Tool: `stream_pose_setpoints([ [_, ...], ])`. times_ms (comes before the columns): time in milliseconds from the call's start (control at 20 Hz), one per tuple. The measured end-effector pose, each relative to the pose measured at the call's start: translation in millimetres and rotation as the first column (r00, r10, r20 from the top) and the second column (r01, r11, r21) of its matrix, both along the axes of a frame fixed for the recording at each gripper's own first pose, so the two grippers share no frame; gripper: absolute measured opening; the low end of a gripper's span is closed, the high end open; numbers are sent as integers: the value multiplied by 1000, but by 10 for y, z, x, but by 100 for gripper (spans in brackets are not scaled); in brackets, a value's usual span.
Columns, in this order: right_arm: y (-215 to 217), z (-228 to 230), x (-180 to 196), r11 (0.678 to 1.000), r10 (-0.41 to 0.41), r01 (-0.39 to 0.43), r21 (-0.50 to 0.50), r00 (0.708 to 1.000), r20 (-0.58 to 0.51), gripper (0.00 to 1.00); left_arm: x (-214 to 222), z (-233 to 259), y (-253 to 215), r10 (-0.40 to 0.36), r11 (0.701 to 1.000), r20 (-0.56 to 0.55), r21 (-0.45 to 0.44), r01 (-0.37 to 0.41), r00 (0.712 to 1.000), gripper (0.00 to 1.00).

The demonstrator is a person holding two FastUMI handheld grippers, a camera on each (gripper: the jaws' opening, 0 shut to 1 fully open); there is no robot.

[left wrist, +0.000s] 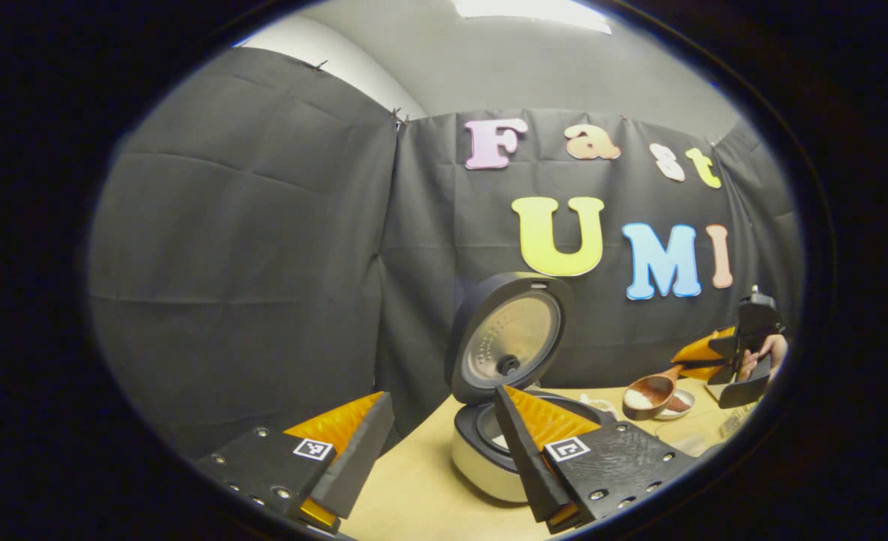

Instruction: Close the left gripper, press the button to open the rice cooker; take a wooden spoon from the chopstick holder with the right hand, scoop a spoonful of rice and pour it into the rice cooker, then put the wooden spoon back into the chopstick holder.

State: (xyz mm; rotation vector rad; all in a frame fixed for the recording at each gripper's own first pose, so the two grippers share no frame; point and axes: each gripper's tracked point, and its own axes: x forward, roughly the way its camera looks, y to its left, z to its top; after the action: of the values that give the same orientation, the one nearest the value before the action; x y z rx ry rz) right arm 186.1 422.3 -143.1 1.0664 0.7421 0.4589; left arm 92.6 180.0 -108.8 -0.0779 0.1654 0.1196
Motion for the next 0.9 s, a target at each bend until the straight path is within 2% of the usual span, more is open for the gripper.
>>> stream_pose_setpoints([
  [250,599,-41,15,996,83,-81,-38,996,38,10,-62,-120,199,41,999,-19,4,-41,999,87],
  [300,714,-58,-6,993,103,-100,-57,993,51,14,-67,-148,254,50,999,-22,4,-50,999,87],
  [350,828,-82,-21,990,123,-118,-76,991,62,14,-87,-167,296,59,998,-27,4,-59,998,82],
  [400,963,-110,-52,986,145,-137,-95,987,75,5,-107,-181,348,68,998,-32,4,-68,997,82],
  [450,1068,-145,-80,981,168,-157,-117,982,87,10,-130,-199,400,76,997,-36,3,-76,996,82],
  [500,1179,-185,-112,974,191,-176,-141,976,101,10,-146,-206,446,84,997,-39,1,-84,996,82],
  [550,1269,-230,-142,966,214,-193,-171,970,118,10,-160,-245,484,91,996,-43,0,-91,995,87],
  [750,1561,-332,-251,920,312,-240,-310,927,208,10,-218,-307,603,115,993,-57,6,-115,992,87],
  [800,1613,-356,-268,906,335,-243,-346,912,237,9,-243,-310,613,117,993,-59,5,-117,991,87],
  [850,1643,-362,-275,891,358,-243,-383,895,267,10,-244,-326,628,120,993,-61,4,-120,991,82],
  [900,1672,-357,-305,873,385,-239,-425,872,302,5,-239,-334,634,123,992,-61,5,-123,991,87],
])
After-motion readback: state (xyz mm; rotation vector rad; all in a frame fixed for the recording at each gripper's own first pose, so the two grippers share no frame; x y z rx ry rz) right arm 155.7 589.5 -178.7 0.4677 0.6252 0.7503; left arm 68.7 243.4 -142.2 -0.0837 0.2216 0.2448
